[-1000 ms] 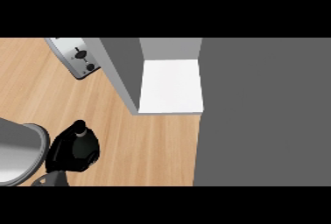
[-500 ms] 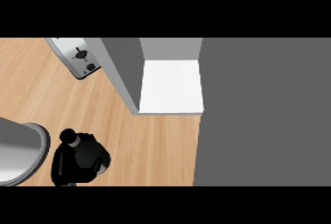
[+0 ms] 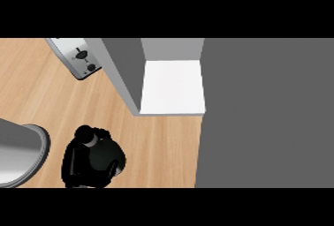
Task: Pick up the wine, place it into the cabinet and close the cabinet
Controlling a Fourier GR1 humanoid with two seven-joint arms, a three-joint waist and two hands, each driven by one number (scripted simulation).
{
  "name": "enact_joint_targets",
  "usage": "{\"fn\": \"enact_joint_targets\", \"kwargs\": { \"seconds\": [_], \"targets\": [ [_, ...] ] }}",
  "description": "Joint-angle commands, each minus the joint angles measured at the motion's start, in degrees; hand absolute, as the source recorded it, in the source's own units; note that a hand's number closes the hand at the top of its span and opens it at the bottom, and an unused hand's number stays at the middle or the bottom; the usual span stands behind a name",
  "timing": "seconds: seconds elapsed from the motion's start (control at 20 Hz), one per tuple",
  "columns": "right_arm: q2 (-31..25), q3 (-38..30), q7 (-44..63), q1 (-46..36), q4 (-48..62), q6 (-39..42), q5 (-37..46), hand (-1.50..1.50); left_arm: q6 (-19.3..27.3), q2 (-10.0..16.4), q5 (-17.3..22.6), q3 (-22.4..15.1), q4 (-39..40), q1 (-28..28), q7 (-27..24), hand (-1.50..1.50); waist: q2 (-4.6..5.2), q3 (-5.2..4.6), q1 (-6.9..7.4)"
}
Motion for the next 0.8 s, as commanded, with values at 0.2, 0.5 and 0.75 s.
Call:
{"fn": "enact_joint_targets", "kwargs": {
  "seconds": [0.2,0.5,0.75],
  "targets": [
    [0.0,-0.1,1.8,3.8,-9.7,0.2,-3.0,-1.5,19.7,-0.1,-1.6,-14.2,-18.1,-3.2,13.5,1.5,0.01,0.05,-0.34],
    [-0.6,-2.6,5.5,1.8,-11.7,0.6,-6.3,-1.5,31.8,-0.1,0.0,-20.2,-15.5,-13.8,17.9,1.5,0.36,-0.03,-0.82],
    [-1.1,-4.7,5.7,1.9,-11.0,1.8,-7.5,-1.5,37.0,-0.1,-0.9,-19.3,-13.4,-19.9,25.7,1.5,0.36,-0.01,-0.39]
  ]
}}
